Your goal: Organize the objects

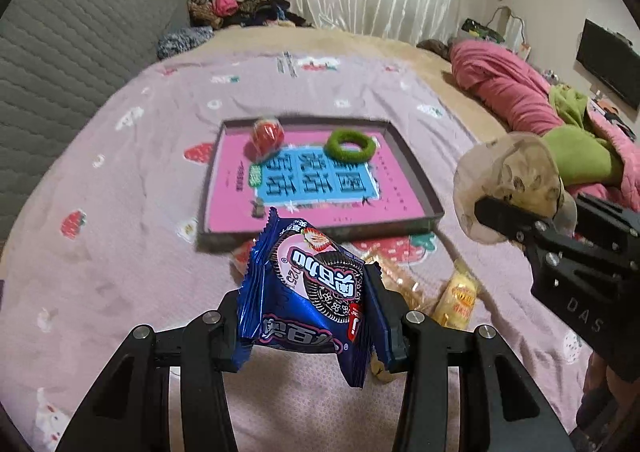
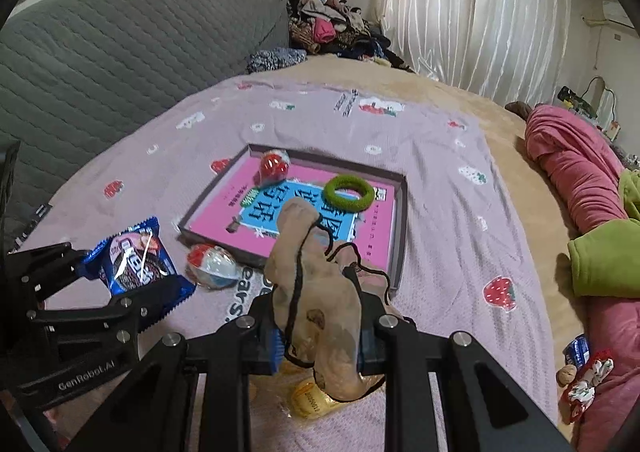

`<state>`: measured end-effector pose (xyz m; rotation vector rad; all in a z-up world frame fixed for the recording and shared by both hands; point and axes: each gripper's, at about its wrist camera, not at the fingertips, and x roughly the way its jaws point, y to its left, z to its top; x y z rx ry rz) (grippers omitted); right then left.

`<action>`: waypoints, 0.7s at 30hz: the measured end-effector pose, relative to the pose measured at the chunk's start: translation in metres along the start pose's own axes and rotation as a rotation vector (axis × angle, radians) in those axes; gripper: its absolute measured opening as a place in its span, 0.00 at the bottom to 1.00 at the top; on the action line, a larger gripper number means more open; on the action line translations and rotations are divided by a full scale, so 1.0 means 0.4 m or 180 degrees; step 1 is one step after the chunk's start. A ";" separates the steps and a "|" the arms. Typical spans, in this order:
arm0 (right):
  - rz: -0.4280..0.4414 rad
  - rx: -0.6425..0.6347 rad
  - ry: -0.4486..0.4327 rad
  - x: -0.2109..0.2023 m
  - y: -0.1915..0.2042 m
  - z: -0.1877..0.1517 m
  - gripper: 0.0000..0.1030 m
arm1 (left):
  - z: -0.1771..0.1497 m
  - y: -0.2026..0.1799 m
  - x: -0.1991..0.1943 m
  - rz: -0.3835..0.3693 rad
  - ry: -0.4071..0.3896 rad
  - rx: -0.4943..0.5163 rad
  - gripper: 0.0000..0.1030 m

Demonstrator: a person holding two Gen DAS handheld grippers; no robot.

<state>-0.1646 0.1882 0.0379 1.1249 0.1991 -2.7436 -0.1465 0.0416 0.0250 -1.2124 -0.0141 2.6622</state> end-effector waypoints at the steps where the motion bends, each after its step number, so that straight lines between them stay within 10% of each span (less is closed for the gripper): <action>1: -0.0004 0.0001 -0.0031 -0.012 0.002 0.003 0.25 | 0.004 0.000 -0.011 0.0016 -0.0020 0.0007 0.47; 21: -0.0061 -0.0080 -0.0421 -0.199 0.037 0.083 0.25 | 0.103 0.013 -0.217 0.0133 -0.0429 0.0042 0.47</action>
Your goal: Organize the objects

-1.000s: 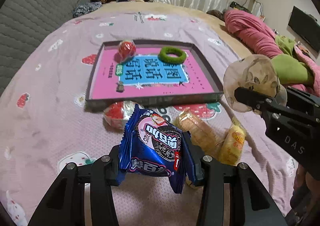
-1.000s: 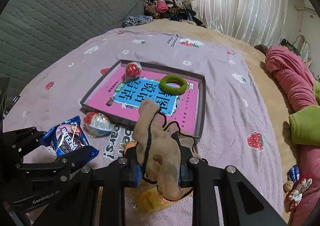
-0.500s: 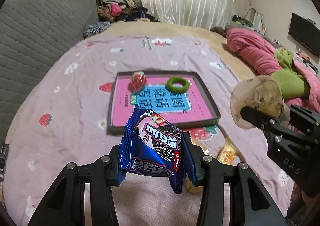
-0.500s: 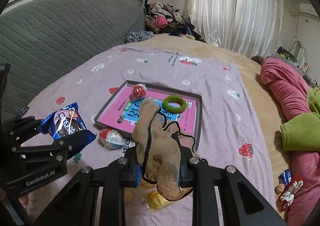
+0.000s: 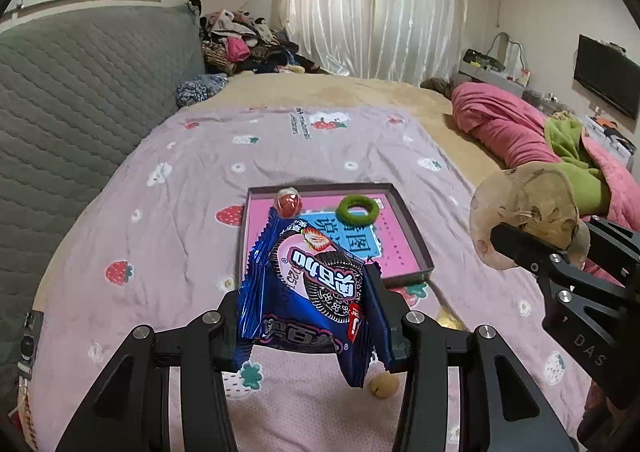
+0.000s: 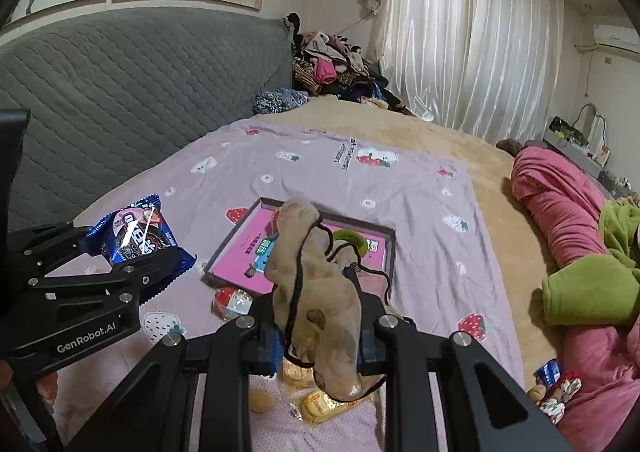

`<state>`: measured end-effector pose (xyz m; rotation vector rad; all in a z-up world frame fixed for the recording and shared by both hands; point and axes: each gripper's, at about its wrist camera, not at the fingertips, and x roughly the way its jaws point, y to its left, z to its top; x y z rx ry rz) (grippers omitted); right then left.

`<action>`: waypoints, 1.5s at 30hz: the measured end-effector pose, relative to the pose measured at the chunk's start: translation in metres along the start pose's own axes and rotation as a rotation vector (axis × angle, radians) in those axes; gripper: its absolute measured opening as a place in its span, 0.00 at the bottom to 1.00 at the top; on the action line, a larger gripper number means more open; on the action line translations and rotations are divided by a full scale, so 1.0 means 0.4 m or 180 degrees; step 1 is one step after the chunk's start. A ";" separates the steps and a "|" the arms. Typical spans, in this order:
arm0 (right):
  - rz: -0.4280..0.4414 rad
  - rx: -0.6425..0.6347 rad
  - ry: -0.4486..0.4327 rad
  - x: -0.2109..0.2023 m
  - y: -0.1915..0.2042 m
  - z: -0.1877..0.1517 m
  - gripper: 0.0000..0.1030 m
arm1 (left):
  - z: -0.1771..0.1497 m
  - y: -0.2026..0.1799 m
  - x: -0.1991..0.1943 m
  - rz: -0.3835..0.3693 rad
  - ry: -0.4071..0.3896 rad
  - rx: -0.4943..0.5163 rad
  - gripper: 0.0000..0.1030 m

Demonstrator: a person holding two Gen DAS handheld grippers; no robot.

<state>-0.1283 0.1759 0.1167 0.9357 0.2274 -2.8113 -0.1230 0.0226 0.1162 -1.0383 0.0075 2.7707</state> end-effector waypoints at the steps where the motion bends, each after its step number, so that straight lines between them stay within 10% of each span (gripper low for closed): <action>1: -0.0010 -0.0006 -0.0021 -0.004 -0.001 0.006 0.25 | 0.006 0.001 -0.003 0.0001 -0.0011 0.0006 0.47; 45: 0.0091 0.0122 -0.0411 0.182 -0.100 0.199 0.25 | 0.244 0.063 0.243 0.0118 -0.0358 -0.0009 0.47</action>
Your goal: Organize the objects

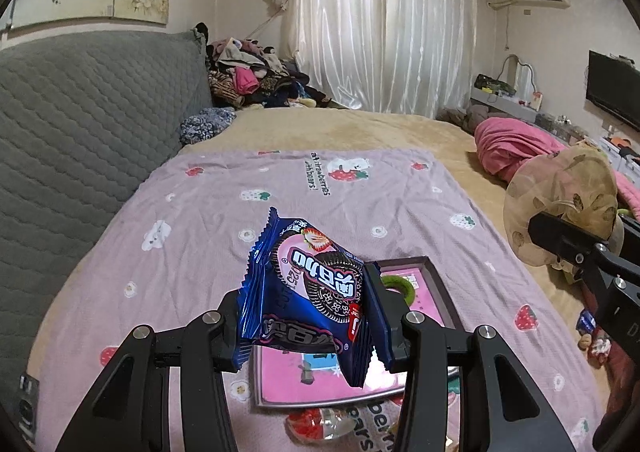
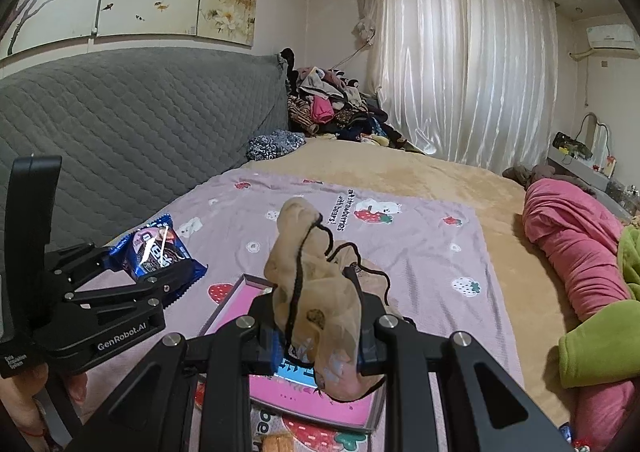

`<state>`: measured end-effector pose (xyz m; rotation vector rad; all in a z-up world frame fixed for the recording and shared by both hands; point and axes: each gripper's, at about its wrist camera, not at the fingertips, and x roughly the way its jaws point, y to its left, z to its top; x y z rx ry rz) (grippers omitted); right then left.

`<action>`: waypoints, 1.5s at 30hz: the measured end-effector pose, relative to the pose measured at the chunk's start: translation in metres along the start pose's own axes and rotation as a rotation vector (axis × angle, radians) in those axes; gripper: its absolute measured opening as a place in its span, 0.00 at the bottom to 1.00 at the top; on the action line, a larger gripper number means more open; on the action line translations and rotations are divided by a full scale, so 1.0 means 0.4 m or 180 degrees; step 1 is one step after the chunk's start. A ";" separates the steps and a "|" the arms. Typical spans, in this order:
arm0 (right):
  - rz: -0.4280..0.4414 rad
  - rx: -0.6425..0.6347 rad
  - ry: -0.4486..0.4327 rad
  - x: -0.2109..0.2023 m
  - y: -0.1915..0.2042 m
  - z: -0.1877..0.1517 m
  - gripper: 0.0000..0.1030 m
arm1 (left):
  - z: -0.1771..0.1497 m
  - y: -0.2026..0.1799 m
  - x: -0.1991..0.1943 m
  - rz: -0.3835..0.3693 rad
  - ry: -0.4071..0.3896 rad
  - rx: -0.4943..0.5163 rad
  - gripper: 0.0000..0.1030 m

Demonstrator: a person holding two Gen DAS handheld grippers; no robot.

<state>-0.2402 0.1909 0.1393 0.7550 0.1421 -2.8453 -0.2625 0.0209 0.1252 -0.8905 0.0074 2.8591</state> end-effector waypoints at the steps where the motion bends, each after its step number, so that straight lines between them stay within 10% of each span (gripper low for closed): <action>1: -0.0030 -0.0023 0.0002 0.013 0.001 -0.006 0.25 | -0.005 0.002 0.010 -0.0015 0.0006 -0.0011 0.47; 45: 0.0136 0.0510 0.0742 0.428 -0.096 -0.310 0.25 | -0.232 0.009 0.434 0.0016 0.0329 0.0126 0.39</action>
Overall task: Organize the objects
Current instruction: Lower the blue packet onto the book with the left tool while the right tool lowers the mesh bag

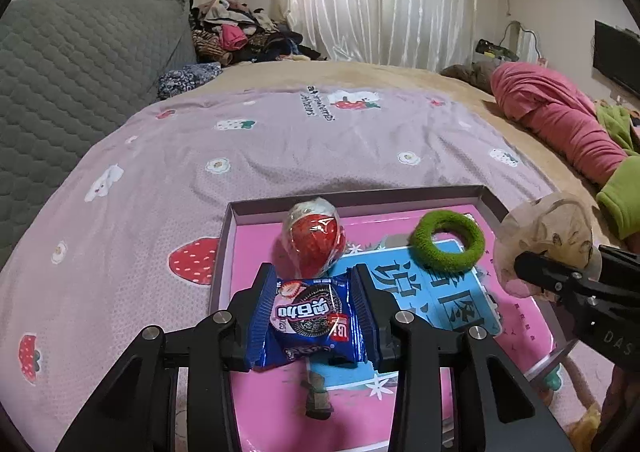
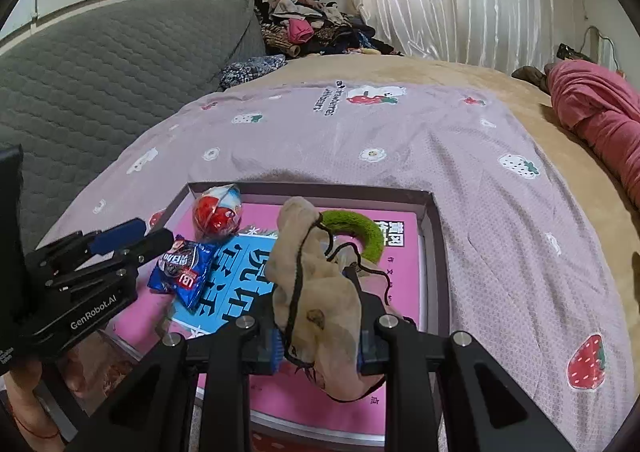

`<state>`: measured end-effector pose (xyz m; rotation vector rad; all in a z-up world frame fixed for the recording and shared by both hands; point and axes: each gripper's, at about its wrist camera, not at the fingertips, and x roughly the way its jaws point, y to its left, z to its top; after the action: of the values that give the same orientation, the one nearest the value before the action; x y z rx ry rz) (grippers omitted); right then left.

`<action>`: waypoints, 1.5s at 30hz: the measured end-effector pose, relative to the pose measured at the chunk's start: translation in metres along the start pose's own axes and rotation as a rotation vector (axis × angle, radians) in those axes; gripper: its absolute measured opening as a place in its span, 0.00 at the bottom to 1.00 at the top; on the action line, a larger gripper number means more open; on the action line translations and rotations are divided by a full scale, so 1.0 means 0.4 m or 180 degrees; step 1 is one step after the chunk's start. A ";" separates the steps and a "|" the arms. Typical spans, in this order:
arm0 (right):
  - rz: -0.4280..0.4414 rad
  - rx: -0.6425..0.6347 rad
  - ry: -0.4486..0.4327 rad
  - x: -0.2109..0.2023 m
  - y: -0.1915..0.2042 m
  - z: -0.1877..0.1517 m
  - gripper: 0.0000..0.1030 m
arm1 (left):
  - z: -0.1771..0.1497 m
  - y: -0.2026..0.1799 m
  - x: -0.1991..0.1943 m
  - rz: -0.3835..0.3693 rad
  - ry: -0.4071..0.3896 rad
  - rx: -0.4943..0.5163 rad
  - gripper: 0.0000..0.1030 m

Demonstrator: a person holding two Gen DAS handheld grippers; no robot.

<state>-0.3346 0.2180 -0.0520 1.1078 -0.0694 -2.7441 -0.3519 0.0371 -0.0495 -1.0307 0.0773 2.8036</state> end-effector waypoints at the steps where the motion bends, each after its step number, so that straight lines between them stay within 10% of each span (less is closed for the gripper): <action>1: -0.0004 -0.0007 0.0003 0.000 0.003 0.000 0.25 | -0.001 0.002 -0.001 -0.0006 -0.0002 -0.0003 0.38; 18: -0.0152 -0.0037 0.0566 0.103 -0.010 -0.044 0.28 | -0.022 0.015 0.064 -0.0003 0.0223 -0.0036 0.38; 28: -0.0243 -0.0094 0.0676 0.113 -0.004 -0.048 0.51 | -0.032 0.003 0.078 -0.0012 0.0342 0.0011 0.39; 45: -0.0248 -0.0156 0.0515 0.059 0.004 -0.030 0.74 | -0.032 0.002 0.072 0.0073 0.0385 0.0096 0.78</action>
<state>-0.3427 0.2124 -0.0768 1.3410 0.0639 -2.6950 -0.3654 0.0385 -0.0780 -1.1989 0.1458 2.7489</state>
